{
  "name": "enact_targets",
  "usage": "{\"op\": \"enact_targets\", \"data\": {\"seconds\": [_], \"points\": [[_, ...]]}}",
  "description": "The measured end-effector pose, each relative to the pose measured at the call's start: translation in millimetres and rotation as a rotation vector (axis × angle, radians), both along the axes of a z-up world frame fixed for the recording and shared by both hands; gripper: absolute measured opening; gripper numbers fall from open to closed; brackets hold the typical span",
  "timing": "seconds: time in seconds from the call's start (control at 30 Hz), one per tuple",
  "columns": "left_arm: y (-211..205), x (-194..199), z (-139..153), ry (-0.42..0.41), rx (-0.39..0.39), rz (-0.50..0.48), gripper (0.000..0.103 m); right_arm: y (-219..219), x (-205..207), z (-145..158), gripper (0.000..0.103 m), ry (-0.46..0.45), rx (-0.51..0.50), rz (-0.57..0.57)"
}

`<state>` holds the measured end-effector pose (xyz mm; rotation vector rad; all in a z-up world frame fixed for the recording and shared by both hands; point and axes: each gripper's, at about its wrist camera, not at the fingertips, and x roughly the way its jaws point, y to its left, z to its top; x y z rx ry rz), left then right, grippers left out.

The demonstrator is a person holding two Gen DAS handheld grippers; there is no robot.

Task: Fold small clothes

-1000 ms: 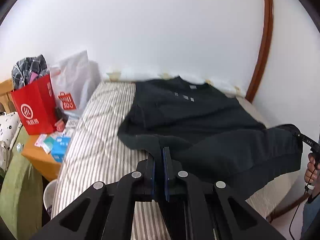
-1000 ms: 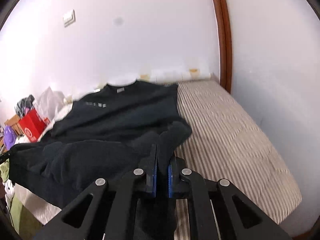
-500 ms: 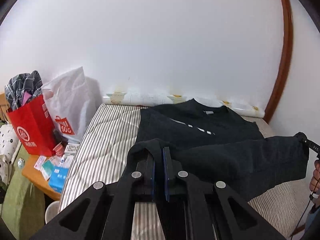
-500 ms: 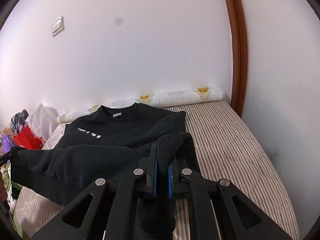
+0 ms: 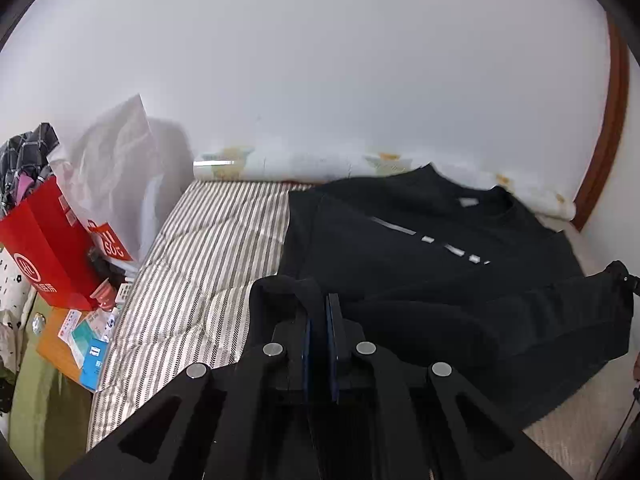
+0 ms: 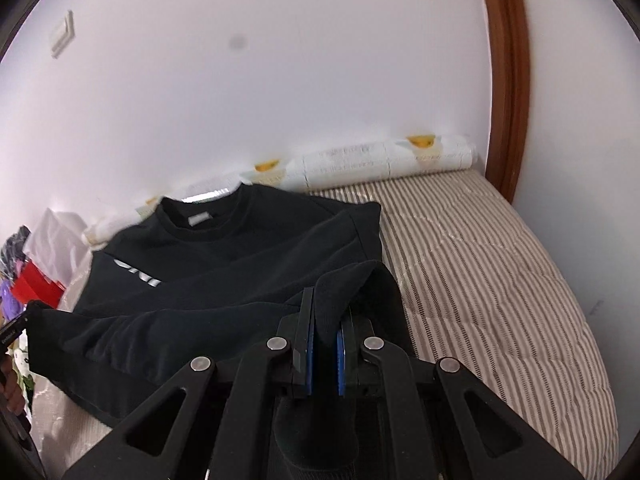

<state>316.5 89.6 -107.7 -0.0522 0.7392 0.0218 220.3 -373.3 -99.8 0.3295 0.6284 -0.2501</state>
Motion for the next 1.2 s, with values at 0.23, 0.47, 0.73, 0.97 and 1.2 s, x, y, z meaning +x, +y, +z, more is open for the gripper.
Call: {"op": "enact_targets", "data": {"seconds": [0.23,0.47,0.73,0.97,1.2], "points": [[-0.5,15.5,-18.5,0.047,0.017,-0.002,0.008,-9.9,22.8,-27.6,0.009,0.056,0.033,-0.012],[-0.8,4.9,-11.1,0.064,0.006,-0.036,0.015,-13.7,16.4,-28.3,0.025,0.119,0.053,-0.039],[18.4,-40.5,-9.2,0.076,-0.098,-0.081,0.035,-14.2,-50.7,-5.1,0.055,0.092,-0.022,-0.061],[42.8,-78.8,-33.7,0.127,-0.120,-0.091,0.044,-30.9,-90.1,-36.7,0.055,0.130,0.045,-0.108],[53.2,-68.8,-46.2,0.154,-0.137,-0.067,0.044,-30.1,-93.9,-66.0,0.055,0.114,0.138,-0.086]]}}
